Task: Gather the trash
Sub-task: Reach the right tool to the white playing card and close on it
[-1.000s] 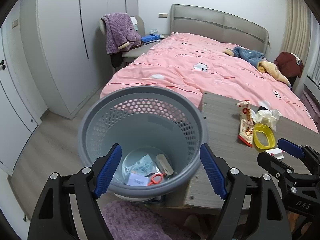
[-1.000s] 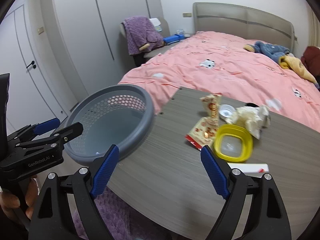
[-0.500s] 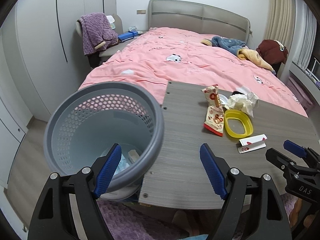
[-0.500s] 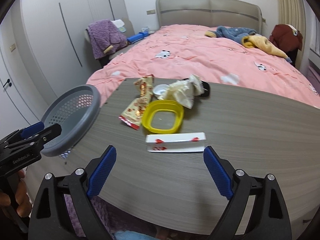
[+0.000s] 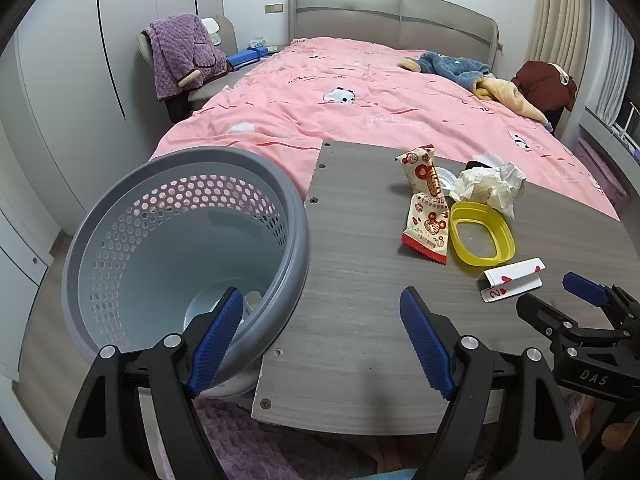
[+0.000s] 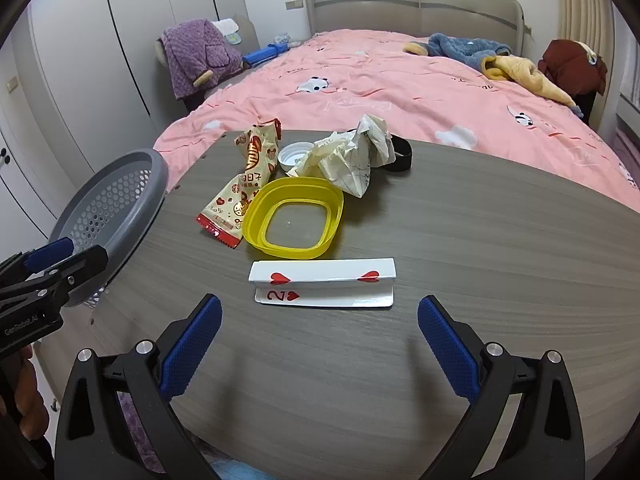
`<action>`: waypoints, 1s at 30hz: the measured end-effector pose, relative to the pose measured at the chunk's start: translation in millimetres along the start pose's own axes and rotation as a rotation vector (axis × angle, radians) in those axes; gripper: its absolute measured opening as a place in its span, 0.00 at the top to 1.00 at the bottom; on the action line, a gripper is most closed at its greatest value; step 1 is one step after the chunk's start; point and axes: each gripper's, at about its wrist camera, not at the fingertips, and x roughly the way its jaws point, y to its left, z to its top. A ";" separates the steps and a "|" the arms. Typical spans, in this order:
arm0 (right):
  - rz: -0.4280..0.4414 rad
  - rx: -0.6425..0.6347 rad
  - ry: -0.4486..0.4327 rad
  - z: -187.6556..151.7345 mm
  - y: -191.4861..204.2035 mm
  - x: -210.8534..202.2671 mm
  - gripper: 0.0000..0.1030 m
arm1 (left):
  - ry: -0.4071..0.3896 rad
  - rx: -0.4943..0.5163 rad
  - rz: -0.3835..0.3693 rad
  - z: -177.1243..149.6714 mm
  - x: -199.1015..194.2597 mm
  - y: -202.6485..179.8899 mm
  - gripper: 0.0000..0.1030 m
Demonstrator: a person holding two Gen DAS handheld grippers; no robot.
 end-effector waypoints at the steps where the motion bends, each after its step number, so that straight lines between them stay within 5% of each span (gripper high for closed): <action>1: -0.002 -0.002 0.003 0.6 0.5 1.4 0.06 | 0.002 0.000 0.000 0.2 0.9 0.2 0.25; 30: -0.036 -0.021 0.086 16.6 5.2 41.1 0.06 | 0.037 -0.007 -0.012 5.4 21.6 -1.4 0.25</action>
